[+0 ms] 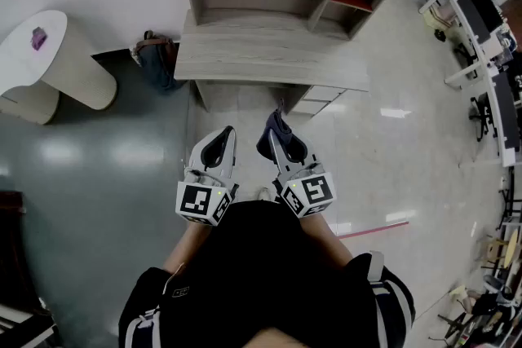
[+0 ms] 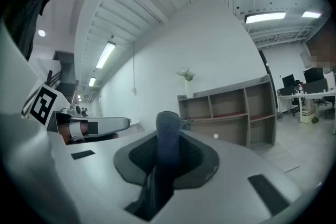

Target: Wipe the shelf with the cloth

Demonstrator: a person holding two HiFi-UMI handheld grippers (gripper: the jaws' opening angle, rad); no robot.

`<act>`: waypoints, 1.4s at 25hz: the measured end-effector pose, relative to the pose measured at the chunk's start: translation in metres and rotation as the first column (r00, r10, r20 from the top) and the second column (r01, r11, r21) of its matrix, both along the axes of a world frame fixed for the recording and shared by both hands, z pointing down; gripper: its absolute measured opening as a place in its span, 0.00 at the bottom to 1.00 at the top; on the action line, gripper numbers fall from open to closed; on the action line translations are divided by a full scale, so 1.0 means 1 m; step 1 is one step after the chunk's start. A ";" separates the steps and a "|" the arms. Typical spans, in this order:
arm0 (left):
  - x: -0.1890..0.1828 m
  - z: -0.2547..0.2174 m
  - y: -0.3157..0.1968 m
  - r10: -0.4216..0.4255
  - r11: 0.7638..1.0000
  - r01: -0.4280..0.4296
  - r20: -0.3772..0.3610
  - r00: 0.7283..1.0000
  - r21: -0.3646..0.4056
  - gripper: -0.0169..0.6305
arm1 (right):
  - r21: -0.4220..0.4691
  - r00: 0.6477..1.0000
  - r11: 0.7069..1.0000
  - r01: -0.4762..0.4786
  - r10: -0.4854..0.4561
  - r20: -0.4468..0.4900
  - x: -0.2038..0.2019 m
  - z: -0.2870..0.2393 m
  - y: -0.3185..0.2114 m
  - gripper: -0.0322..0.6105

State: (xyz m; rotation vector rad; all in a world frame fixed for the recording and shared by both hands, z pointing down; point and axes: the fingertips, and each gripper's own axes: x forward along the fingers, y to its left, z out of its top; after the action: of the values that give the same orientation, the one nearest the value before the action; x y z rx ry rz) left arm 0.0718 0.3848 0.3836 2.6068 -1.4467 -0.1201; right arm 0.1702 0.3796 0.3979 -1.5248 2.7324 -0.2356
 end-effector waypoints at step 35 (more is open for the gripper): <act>0.075 0.016 0.009 -0.044 0.998 0.045 0.026 0.999 -0.040 0.03 | -0.029 0.997 0.998 0.050 -0.048 0.059 0.078 0.013 0.004 0.14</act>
State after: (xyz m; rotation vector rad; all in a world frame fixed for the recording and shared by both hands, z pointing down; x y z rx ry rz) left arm 0.1467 0.3936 0.3992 2.5542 -1.4996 -0.0637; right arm 0.2477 0.3841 0.4113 -1.4354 2.7352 -0.3181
